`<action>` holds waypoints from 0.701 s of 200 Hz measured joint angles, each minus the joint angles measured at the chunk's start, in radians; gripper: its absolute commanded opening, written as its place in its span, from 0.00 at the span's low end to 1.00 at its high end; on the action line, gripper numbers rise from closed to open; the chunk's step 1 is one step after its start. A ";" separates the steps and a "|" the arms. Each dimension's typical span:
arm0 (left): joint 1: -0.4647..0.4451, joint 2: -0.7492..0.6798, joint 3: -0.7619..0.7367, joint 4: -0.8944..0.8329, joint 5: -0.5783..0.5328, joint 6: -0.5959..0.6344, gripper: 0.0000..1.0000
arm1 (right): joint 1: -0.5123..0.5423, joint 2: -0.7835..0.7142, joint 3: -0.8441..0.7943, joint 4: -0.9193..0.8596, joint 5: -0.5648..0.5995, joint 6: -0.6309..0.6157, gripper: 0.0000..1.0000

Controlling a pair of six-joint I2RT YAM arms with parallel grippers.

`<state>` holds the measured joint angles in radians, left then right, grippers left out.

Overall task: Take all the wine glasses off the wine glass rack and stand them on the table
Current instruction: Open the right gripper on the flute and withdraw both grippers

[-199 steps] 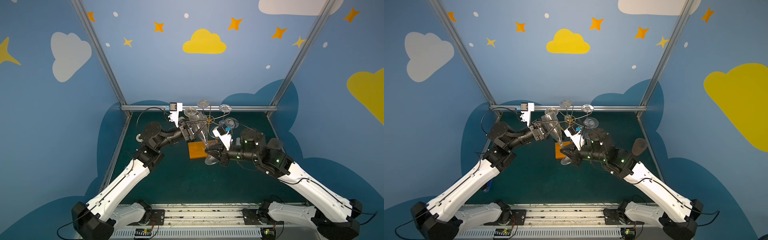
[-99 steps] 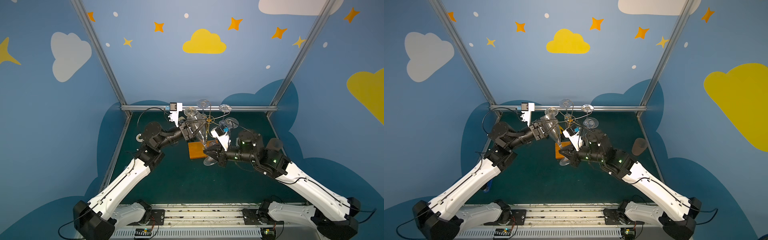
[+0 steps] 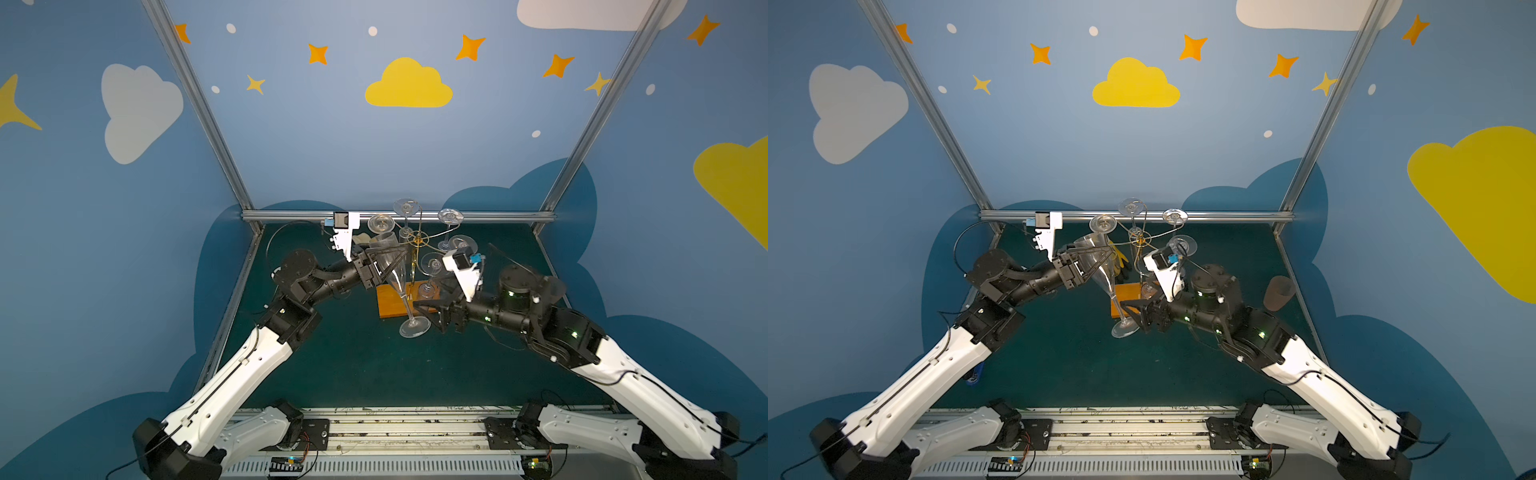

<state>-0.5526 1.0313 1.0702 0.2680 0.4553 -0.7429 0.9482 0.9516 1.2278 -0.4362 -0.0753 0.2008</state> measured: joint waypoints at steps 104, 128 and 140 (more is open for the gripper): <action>0.000 -0.270 -0.104 -0.262 -0.200 0.281 0.48 | -0.008 -0.241 -0.105 0.032 0.329 -0.063 0.89; 0.000 -0.326 -0.143 -0.306 -0.267 0.331 0.48 | -0.009 -0.247 -0.117 0.026 0.357 -0.068 0.89; 0.000 -0.358 -0.166 -0.320 -0.303 0.357 0.48 | -0.009 -0.246 -0.119 0.020 0.366 -0.069 0.89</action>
<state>-0.5526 0.6731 0.9039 -0.0517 0.1520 -0.3862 0.9394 0.7052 1.1091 -0.4160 0.2905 0.1318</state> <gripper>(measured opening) 0.560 0.891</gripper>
